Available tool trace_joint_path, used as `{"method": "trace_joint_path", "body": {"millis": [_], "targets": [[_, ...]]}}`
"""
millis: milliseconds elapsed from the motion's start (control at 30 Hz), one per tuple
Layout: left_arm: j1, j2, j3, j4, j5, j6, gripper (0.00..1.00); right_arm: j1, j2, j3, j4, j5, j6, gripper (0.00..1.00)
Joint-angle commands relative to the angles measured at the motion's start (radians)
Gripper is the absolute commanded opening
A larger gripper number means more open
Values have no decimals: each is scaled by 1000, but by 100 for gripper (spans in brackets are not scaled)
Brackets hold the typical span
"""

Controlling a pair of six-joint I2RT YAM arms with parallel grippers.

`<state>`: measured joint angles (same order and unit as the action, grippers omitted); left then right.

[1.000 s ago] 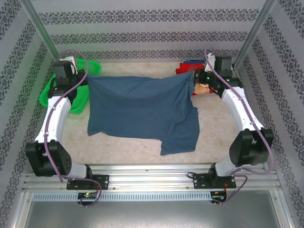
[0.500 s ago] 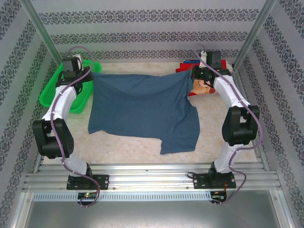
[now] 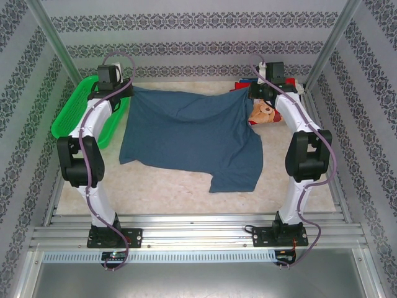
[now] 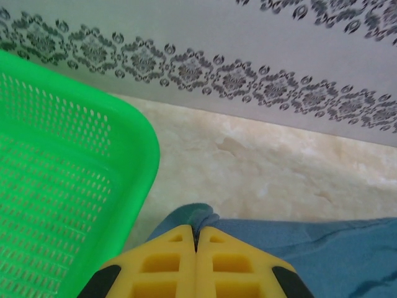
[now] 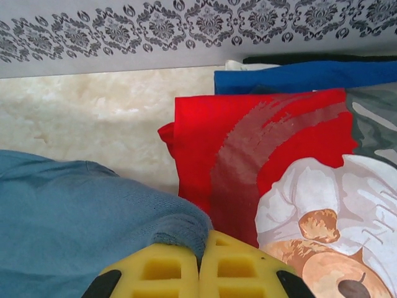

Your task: Fold and stack the t-shirts

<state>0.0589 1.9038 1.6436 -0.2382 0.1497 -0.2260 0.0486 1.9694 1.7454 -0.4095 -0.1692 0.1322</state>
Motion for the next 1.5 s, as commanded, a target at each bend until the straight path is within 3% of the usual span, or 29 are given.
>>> {"method": "trace_joint_path", "body": {"millis": [0, 200, 467, 667, 867, 1067, 1200, 1267, 1300, 1367, 1467], "targets": [[0, -91, -74, 93, -1, -35, 0, 4, -42, -33, 24, 12, -12, 0], [1, -277, -182, 153, 50, -30, 0, 9, -198, -152, 57, -2, -2, 0], [-15, -641, -614, 251, 90, -187, 0, 64, -536, -562, 112, 16, 88, 1], [-62, -882, -917, 143, 27, -287, 0, 131, -790, -906, 140, 73, 211, 2], [-64, -1076, -1125, -50, -39, -382, 0, 174, -952, -1102, 64, 97, 307, 4], [-64, -1229, -1243, -186, -98, -469, 0, 223, -992, -1216, -32, 128, 419, 21], [-65, -1271, -1273, -235, -70, -480, 27, 254, -1053, -1263, -67, 143, 465, 39], [-64, -1312, -1276, -263, -66, -478, 56, 257, -1122, -1270, -94, 167, 472, 46], [-64, -1330, -1273, -273, -67, -477, 62, 258, -1160, -1268, -109, 171, 472, 52], [-64, -1370, -1257, -283, -63, -465, 67, 258, -1225, -1263, -117, 168, 474, 62], [-64, -1402, -1229, -245, -58, -446, 74, 255, -1260, -1212, -126, 166, 458, 68]]}}
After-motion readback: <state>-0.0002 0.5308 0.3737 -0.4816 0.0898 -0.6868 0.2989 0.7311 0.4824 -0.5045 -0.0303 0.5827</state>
